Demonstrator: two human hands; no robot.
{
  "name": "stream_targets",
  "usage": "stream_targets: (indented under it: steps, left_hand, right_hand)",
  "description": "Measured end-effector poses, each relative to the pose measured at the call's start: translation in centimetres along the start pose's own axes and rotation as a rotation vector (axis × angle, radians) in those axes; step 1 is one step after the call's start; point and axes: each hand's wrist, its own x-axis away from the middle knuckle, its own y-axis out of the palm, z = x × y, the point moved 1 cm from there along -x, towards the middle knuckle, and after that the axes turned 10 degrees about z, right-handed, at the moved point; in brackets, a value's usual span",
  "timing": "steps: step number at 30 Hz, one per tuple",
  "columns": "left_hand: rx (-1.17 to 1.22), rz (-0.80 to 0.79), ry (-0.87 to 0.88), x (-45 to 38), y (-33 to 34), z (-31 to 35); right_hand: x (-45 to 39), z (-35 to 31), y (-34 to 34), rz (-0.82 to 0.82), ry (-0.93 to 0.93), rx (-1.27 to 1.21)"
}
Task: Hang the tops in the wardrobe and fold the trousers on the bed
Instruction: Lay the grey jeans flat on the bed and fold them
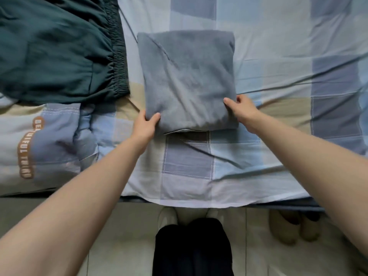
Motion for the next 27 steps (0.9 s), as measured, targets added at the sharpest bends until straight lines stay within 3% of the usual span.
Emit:
stream_targets:
  steps: [3, 6, 9, 12, 15, 18, 22, 27]
  left_hand:
    - [0.087, -0.014, -0.021, 1.2, -0.7, -0.9]
    - [0.178, -0.131, -0.047, 3.4, -2.4, -2.5]
    - [0.163, -0.286, -0.099, 7.3, -4.3, -5.7]
    - [0.125, -0.390, -0.284, 11.8, -4.8, -9.0]
    - [0.019, -0.335, -0.301, 13.5, -4.3, -9.6]
    - [-0.093, -0.153, -0.190, 12.0, -3.7, -7.9]
    - [0.024, -0.105, -0.159, 9.7, -2.3, -5.3]
    - [0.047, 0.051, -0.245, 9.0, 0.0, -5.1]
  right_hand:
    - [1.4, 0.6, -0.4, 0.074, -0.070, -0.068]
    - [4.8, 2.7, -2.1, 0.003, -0.076, -0.267]
    - [9.6, 7.5, -3.7, -0.087, 0.021, -0.350]
    - [13.7, 12.4, -3.9, -0.079, 0.167, -0.275]
    - [15.1, 13.6, -3.2, -0.053, 0.167, -0.127]
    - [13.6, 12.2, -3.3, 0.030, 0.142, 0.026]
    - [11.5, 8.7, -1.9, 0.033, 0.158, -0.150]
    - [10.6, 8.5, 0.0, 0.066, 0.123, 0.130]
